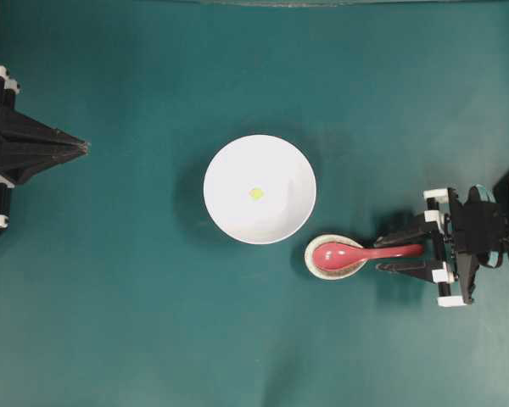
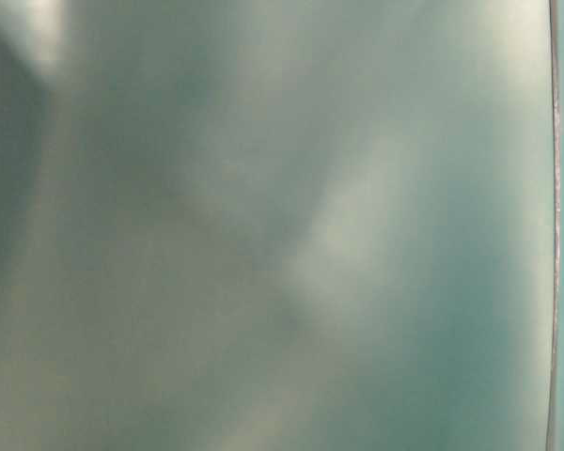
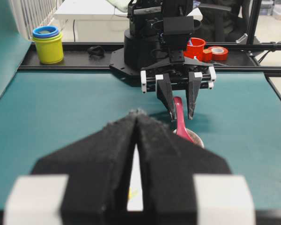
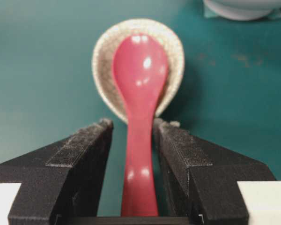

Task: Scoop the yellow hexagonal prism block from the bowl with a spoon using the right arm.
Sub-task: 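Close the right gripper on the red spoon handle, then lift the spoon with the right gripper and carry it into the white bowl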

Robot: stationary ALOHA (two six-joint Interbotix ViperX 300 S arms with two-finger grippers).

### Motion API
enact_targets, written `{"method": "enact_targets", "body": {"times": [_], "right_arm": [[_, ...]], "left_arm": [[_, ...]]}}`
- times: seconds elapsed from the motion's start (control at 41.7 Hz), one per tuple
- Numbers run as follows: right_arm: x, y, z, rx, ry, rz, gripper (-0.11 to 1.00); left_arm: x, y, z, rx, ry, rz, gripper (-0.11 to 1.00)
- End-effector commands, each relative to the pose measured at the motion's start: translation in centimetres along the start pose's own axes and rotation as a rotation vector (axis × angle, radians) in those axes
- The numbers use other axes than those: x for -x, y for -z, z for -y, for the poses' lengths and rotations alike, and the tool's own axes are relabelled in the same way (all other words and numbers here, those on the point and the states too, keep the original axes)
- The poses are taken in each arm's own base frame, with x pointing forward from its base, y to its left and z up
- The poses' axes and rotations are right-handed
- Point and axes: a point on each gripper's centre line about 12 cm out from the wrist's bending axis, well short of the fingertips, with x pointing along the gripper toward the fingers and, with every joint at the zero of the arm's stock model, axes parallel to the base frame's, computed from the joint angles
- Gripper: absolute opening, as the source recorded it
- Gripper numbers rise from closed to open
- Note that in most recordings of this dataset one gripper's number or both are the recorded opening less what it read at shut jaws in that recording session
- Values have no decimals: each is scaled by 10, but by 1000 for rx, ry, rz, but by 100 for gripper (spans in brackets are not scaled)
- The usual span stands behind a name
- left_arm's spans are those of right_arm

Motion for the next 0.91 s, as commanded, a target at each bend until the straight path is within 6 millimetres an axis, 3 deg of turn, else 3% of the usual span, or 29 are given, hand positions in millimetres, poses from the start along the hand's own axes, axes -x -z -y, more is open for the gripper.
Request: {"method": "enact_targets", "body": {"times": [0.0,0.288,0.456,0.671,0.887], "right_arm": [[-1,-4,-3,-6,-8,16,46],[-4,-4,-4,-7,-9,12,43],[-6,-8,-6,-10,-14,36,23],[-5,-20,-8,-28,-26,80,23],[5,-46,-8,-72,-41,150,23]], "left_arm": [[-2,-10,-1,-2,-3,26,1],[-2,-11,0,-2,-1,28,1],[-2,-11,0,-2,-1,28,1],[-3,-12,-1,-2,-2,31,1],[-3,-13,-1,0,-2,32,1]]}}
